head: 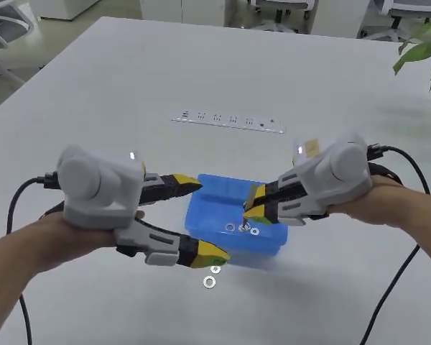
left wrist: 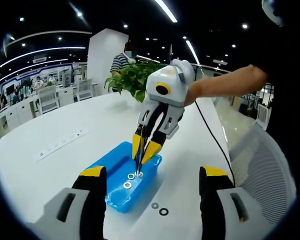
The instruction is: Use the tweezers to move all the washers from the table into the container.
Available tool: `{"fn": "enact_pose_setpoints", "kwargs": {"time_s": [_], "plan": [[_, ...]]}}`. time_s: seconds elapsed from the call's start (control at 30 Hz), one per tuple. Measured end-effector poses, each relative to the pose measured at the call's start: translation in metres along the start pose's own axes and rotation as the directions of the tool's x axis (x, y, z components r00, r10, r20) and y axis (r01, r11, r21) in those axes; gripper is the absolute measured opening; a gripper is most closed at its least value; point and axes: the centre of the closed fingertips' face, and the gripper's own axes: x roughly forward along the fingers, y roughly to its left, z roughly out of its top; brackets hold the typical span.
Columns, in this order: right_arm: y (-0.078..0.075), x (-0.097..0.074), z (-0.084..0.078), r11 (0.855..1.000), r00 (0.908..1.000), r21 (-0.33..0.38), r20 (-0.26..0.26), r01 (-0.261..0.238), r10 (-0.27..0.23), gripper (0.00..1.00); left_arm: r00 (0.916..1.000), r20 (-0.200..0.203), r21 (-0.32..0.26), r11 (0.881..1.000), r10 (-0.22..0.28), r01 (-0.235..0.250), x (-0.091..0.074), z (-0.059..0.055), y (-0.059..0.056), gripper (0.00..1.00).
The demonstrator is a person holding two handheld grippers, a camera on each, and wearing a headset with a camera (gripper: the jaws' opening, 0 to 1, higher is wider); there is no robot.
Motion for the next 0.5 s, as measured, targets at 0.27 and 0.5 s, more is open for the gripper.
{"fn": "enact_pose_setpoints", "kwargs": {"time_s": [0.27,0.5], "plan": [[-0.001,0.007,-0.010,1.000,0.9999,0.009,-0.007,-0.008,0.008,0.08,0.9995,-0.016,0.022,0.999,-0.028,0.029,0.008,0.002,0.006,0.68],[-0.003,0.012,-0.015,1.000,0.9999,0.011,-0.006,-0.012,0.012,0.08,0.9983,-0.029,0.068,0.996,-0.051,0.053,0.018,0.006,0.013,0.50]]}}
